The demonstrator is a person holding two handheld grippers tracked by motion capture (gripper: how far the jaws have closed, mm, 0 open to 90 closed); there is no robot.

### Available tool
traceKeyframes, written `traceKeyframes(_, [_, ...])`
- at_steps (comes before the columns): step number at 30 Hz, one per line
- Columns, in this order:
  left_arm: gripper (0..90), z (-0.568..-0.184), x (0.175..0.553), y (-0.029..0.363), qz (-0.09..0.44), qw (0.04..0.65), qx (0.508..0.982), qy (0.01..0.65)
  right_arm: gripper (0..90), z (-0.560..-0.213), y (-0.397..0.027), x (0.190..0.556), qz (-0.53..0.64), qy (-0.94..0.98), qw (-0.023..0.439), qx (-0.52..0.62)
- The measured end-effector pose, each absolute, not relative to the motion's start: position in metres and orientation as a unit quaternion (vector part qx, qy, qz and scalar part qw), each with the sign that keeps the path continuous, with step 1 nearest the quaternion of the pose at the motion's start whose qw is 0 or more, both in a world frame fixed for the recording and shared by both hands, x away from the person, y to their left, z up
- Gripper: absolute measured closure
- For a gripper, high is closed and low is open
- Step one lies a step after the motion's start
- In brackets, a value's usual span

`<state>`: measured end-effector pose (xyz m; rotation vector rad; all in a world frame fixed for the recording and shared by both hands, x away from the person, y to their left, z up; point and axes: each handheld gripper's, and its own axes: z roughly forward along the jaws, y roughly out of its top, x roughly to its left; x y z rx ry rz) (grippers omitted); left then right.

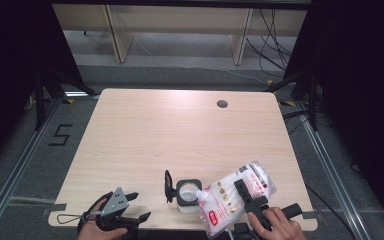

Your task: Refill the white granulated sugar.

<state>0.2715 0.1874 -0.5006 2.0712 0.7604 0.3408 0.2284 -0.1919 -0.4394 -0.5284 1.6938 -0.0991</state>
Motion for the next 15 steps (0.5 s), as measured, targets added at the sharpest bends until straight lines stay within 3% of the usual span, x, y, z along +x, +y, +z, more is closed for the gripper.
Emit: traceKeyframes(15, [24.4,-0.5004,0.2716,0.1875,0.138,0.439,0.834,0.305,52.4,-0.441,-0.192,0.2273,-0.036,0.746,0.63,-0.213])
